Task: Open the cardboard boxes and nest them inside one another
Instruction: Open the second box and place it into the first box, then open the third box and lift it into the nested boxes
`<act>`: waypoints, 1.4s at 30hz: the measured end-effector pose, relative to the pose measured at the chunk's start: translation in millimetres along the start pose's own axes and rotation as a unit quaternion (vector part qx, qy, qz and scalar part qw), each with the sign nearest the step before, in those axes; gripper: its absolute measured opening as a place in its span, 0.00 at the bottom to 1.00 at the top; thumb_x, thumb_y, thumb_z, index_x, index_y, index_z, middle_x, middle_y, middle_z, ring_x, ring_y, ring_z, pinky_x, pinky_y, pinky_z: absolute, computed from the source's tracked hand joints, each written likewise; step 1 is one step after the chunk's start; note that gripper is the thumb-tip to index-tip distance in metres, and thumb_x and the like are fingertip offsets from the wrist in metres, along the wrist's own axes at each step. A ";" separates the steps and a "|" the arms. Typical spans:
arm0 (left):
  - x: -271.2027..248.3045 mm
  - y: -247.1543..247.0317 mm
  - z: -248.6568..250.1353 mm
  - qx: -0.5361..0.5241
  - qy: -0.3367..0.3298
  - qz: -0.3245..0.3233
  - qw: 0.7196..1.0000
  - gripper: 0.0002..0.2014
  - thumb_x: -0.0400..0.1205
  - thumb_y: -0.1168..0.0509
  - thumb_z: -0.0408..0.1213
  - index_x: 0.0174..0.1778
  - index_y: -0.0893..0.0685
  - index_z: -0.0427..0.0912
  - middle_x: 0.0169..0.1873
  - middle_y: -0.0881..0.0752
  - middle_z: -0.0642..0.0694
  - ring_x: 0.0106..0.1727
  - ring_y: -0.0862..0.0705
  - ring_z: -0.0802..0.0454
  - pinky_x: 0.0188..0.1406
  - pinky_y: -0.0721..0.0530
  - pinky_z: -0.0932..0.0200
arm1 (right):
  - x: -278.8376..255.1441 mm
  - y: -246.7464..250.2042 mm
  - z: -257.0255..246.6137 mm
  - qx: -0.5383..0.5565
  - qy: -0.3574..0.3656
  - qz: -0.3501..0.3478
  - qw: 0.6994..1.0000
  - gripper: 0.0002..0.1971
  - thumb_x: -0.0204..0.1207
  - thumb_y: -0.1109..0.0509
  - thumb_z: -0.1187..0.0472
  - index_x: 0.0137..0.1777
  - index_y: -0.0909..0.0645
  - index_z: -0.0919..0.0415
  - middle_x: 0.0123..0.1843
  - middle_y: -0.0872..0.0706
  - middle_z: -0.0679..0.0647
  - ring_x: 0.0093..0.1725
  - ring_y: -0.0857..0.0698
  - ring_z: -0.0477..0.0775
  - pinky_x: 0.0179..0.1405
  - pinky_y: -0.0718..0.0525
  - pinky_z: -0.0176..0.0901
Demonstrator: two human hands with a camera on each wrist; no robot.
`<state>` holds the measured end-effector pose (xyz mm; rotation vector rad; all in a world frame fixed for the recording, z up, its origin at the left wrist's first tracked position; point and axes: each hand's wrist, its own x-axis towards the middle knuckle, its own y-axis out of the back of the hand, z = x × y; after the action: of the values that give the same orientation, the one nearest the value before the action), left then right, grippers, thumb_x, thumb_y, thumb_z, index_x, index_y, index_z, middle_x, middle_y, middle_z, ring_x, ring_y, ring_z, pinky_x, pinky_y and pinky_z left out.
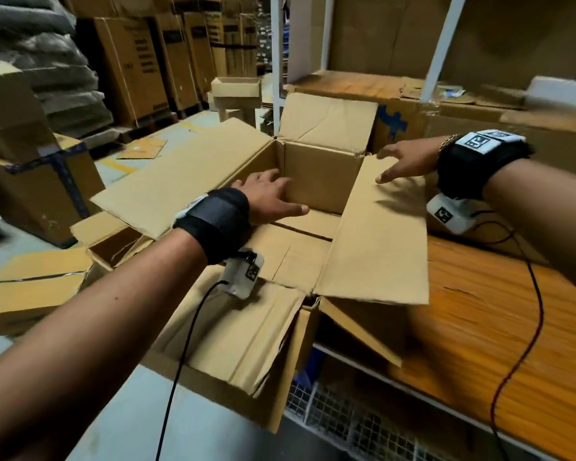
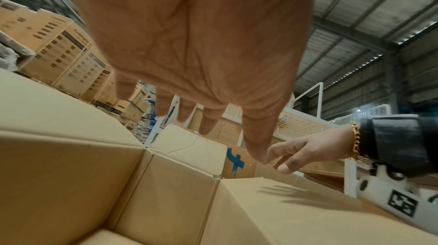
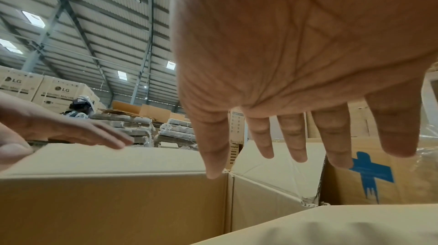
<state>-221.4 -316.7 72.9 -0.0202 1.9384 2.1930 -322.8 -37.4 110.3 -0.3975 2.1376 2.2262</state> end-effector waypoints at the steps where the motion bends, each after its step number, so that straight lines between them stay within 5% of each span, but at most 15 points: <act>1: -6.8 -1.7 -1.0 0.010 -0.008 -0.022 1.000 0.41 0.77 0.46 0.72 0.84 0.42 0.56 0.85 0.44 0.47 0.84 0.44 0.42 0.80 0.41 0.36 | -17.5 -1.0 -5.3 0.008 0.006 -0.004 1.000 0.36 0.78 0.31 0.39 0.83 0.35 0.52 0.82 0.29 0.57 0.78 0.28 0.61 0.78 0.31 0.54; 5: -40.8 -7.5 -7.4 0.014 -0.050 -0.062 0.997 0.40 0.75 0.45 0.74 0.81 0.34 0.56 0.81 0.33 0.48 0.80 0.34 0.44 0.76 0.33 0.41 | -94.5 -14.5 -50.6 0.033 0.073 -0.012 0.997 0.34 0.79 0.32 0.39 0.82 0.33 0.53 0.83 0.31 0.54 0.80 0.30 0.58 0.79 0.34 0.51; 9: -76.1 -10.2 -25.6 -0.093 -0.068 -0.206 0.972 0.47 0.63 0.29 0.72 0.79 0.31 0.58 0.80 0.31 0.51 0.80 0.34 0.48 0.80 0.39 0.43 | -154.9 -40.4 -112.8 0.026 0.151 -0.097 0.983 0.41 0.74 0.30 0.34 0.83 0.36 0.48 0.85 0.36 0.51 0.82 0.34 0.55 0.81 0.36 0.55; 13: -101.5 -25.0 -38.2 -0.036 -0.049 -0.249 0.967 0.49 0.60 0.23 0.68 0.78 0.32 0.62 0.77 0.29 0.52 0.77 0.31 0.46 0.74 0.31 0.42 | -181.8 -73.0 -155.5 -0.034 0.162 -0.161 0.973 0.47 0.66 0.24 0.32 0.83 0.38 0.44 0.82 0.33 0.50 0.79 0.33 0.56 0.76 0.30 0.61; 16: -108.6 -39.7 -44.2 -0.074 -0.036 -0.220 0.972 0.50 0.60 0.21 0.66 0.78 0.33 0.61 0.73 0.25 0.52 0.66 0.24 0.49 0.58 0.23 0.51 | -186.7 -101.2 -164.8 -0.152 0.141 -0.070 0.976 0.40 0.73 0.30 0.34 0.83 0.38 0.44 0.77 0.26 0.50 0.77 0.31 0.58 0.67 0.23 0.63; 19: -115.8 -44.6 -52.5 -0.088 -0.046 -0.182 0.978 0.48 0.60 0.25 0.70 0.75 0.30 0.59 0.68 0.23 0.52 0.57 0.21 0.53 0.42 0.21 0.58 | -191.9 -118.7 -167.2 -0.152 0.138 0.025 0.978 0.29 0.80 0.37 0.37 0.80 0.35 0.40 0.74 0.22 0.48 0.76 0.29 0.56 0.63 0.20 0.61; 22: -118.3 -44.1 -62.3 -0.072 -0.046 -0.147 0.985 0.46 0.61 0.27 0.73 0.74 0.28 0.59 0.69 0.24 0.51 0.66 0.23 0.49 0.59 0.20 0.50 | -190.1 -126.3 -173.9 -0.124 0.131 0.053 0.982 0.28 0.81 0.39 0.38 0.81 0.36 0.37 0.77 0.24 0.46 0.78 0.32 0.55 0.64 0.21 0.60; 28: -121.8 -48.0 -85.8 -0.019 -0.039 -0.094 0.995 0.43 0.67 0.35 0.75 0.77 0.31 0.60 0.74 0.27 0.50 0.75 0.30 0.44 0.76 0.37 0.33 | -181.7 -133.4 -192.1 -0.083 0.120 0.074 0.986 0.30 0.82 0.38 0.39 0.83 0.40 0.36 0.80 0.27 0.47 0.80 0.34 0.56 0.69 0.27 0.65; 35: -124.6 -50.8 -60.6 -0.006 -0.037 -0.056 0.998 0.42 0.75 0.44 0.73 0.83 0.41 0.57 0.82 0.35 0.44 0.81 0.37 0.41 0.78 0.42 0.34 | -190.9 -135.0 -170.8 -0.009 0.129 0.059 0.990 0.41 0.75 0.32 0.35 0.85 0.43 0.42 0.87 0.40 0.50 0.85 0.41 0.56 0.82 0.43 0.63; 42: -138.1 -47.3 52.4 -0.015 -0.172 0.092 0.981 0.40 0.78 0.45 0.70 0.84 0.45 0.58 0.84 0.44 0.47 0.85 0.50 0.43 0.80 0.49 0.36 | -241.1 -132.0 -89.5 0.126 0.068 0.167 0.975 0.35 0.80 0.37 0.37 0.86 0.41 0.45 0.88 0.41 0.49 0.85 0.41 0.55 0.81 0.41 0.59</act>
<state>-71.6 -280.8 54.4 0.5186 1.7730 2.1595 -49.2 -81.1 28.0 -0.1946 2.6969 2.0840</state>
